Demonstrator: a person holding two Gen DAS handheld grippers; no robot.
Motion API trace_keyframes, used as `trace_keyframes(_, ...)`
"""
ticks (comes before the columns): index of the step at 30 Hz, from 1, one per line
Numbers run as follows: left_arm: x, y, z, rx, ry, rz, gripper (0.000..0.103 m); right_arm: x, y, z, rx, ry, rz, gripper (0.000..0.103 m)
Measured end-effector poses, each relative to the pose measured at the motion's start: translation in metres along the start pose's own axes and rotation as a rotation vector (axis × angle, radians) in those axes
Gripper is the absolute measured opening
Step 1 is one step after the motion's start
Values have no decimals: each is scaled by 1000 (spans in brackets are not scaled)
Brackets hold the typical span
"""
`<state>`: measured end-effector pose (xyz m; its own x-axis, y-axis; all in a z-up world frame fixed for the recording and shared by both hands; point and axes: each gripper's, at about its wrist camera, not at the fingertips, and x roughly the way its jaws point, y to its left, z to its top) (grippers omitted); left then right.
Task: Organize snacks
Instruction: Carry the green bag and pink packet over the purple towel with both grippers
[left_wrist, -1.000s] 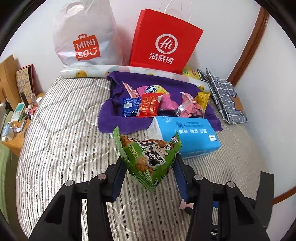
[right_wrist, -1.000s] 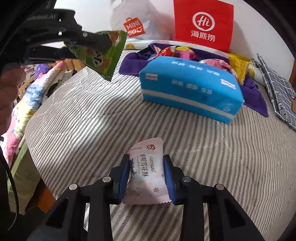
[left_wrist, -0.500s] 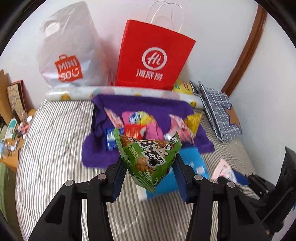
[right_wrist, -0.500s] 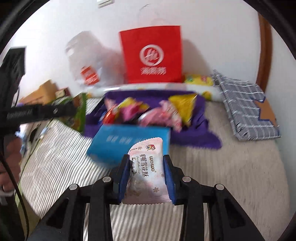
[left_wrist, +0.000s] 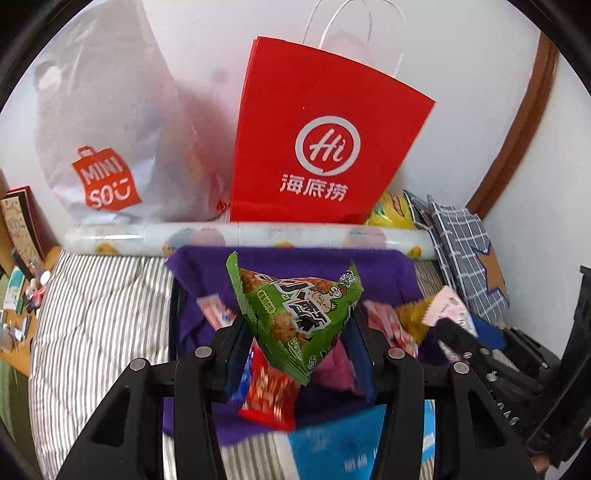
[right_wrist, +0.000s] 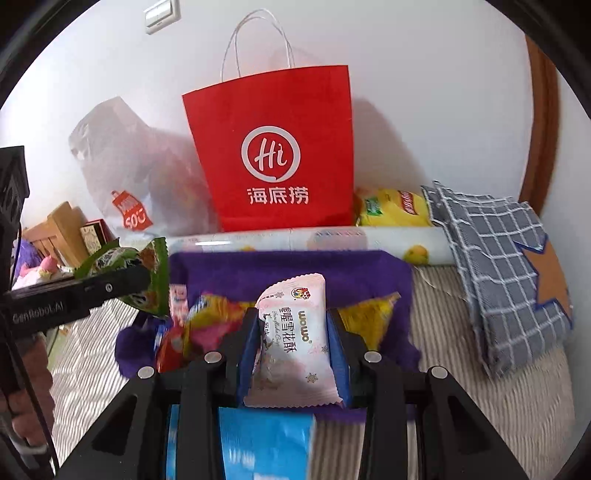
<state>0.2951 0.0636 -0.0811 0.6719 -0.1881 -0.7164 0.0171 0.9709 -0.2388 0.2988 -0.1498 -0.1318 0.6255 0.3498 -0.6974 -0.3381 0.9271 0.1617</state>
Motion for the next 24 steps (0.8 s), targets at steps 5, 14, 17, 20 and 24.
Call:
trace_keyframes(5, 23, -2, 12, -1, -11, 4, 49, 29, -7, 10, 12, 15, -36, 34)
trace_keyframes(14, 59, -7, 6, 25, 16, 54, 49, 56, -18, 2, 19, 55, -60, 37)
trace_keyframes(17, 63, -6, 6, 19, 29, 52, 49, 55, -19, 3, 23, 50, -62, 38)
trace_keyframes(20, 63, -5, 6, 3, 35, 43, 49, 54, -18, 4, 18, 53, -68, 41)
trace_keyframes(24, 60, -6, 7, -12, 65, 13, 59, 48, -18, 5, 35, 51, -57, 44)
